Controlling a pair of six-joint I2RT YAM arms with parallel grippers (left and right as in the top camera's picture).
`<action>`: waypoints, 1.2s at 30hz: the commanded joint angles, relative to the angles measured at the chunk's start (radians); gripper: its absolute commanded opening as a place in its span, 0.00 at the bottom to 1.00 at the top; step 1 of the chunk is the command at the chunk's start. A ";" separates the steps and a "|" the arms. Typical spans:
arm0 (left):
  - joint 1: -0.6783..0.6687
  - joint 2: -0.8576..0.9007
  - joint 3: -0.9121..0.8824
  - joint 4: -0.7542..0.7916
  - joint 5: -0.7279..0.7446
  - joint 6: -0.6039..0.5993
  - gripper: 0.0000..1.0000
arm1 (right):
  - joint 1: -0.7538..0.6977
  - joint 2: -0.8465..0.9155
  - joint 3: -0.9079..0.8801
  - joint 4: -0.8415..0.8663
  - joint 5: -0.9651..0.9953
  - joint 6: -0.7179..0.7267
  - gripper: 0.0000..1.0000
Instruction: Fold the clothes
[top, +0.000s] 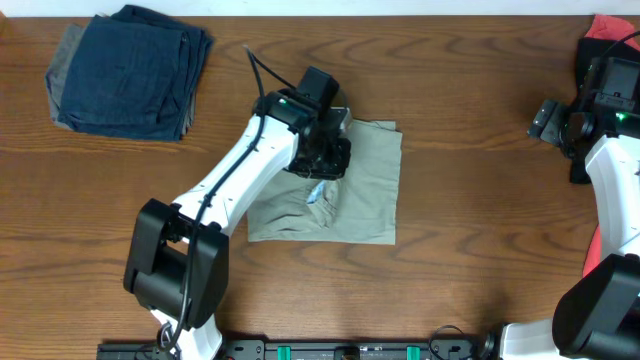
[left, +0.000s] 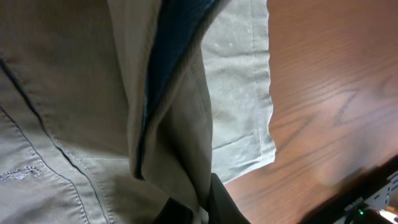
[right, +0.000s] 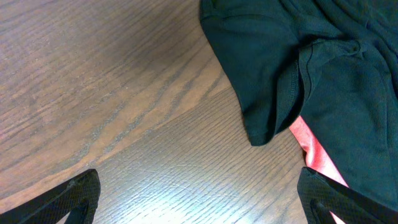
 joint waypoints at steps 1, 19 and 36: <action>-0.023 -0.001 -0.005 0.006 0.026 -0.022 0.07 | -0.008 -0.010 0.006 -0.001 0.011 -0.003 0.99; -0.067 -0.002 -0.005 0.008 0.035 -0.044 0.27 | -0.008 -0.010 0.006 -0.001 0.011 -0.003 0.99; -0.039 0.014 -0.008 -0.031 -0.051 -0.055 0.19 | -0.008 -0.010 0.006 -0.001 0.011 -0.003 0.99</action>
